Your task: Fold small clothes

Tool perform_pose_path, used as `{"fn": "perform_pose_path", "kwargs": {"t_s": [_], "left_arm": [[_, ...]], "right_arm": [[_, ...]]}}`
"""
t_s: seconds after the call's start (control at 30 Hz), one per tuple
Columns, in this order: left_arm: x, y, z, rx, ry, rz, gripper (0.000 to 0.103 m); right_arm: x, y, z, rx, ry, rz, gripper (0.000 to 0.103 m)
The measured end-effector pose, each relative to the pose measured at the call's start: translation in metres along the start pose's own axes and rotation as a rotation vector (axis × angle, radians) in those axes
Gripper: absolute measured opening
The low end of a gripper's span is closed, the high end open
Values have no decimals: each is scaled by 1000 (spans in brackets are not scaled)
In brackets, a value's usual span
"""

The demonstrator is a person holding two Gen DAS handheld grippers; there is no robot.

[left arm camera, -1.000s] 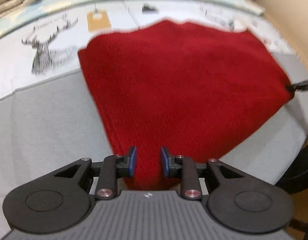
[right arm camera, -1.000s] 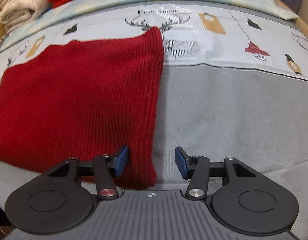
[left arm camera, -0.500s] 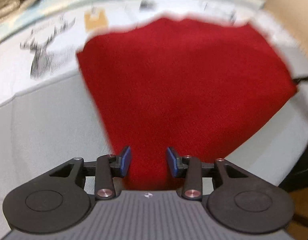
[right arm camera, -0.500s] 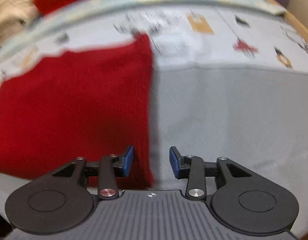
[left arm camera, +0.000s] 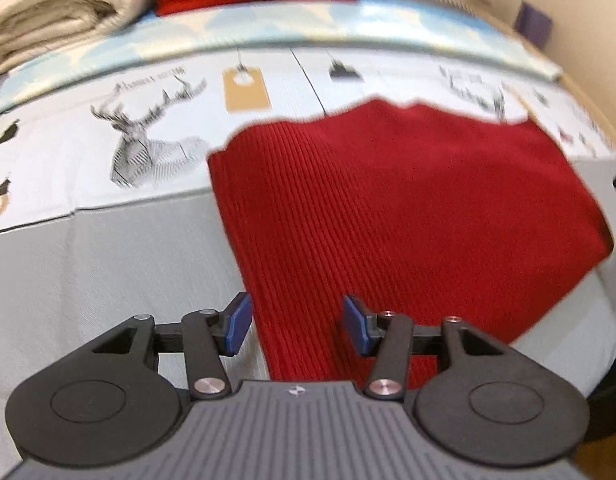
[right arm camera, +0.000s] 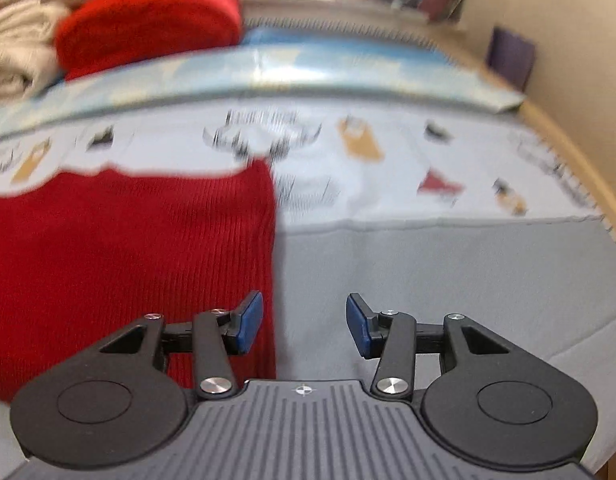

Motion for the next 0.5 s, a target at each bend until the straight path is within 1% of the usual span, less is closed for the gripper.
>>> {"fn": "perform_pose_path", "kwargs": {"t_s": [0.03, 0.13, 0.23, 0.33, 0.5], "left_arm": [[4, -3, -2, 20, 4, 20, 61], [14, -9, -6, 71, 21, 62, 61], [17, -10, -11, 86, 11, 63, 61], [17, -10, -14, 95, 7, 58, 61], [16, -9, -19, 107, 16, 60, 61]], "right_arm": [[5, -2, -1, -1, 0, 23, 49], [17, -10, -14, 26, -15, 85, 49], [27, -18, -35, 91, -35, 134, 49], [36, -24, -58, 133, -73, 160, 49], [45, -36, -94, 138, -137, 171, 48]]}}
Point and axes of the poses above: each gripper's, at about its wrist camera, not at the fingertips, and x roughly against the way its jaws point, z to its right, y to its underside, the point moved 7 cm from there along -x, roughly the way its jaws point, and after that the axes turned 3 degrees about y, right-handed, at the moved point
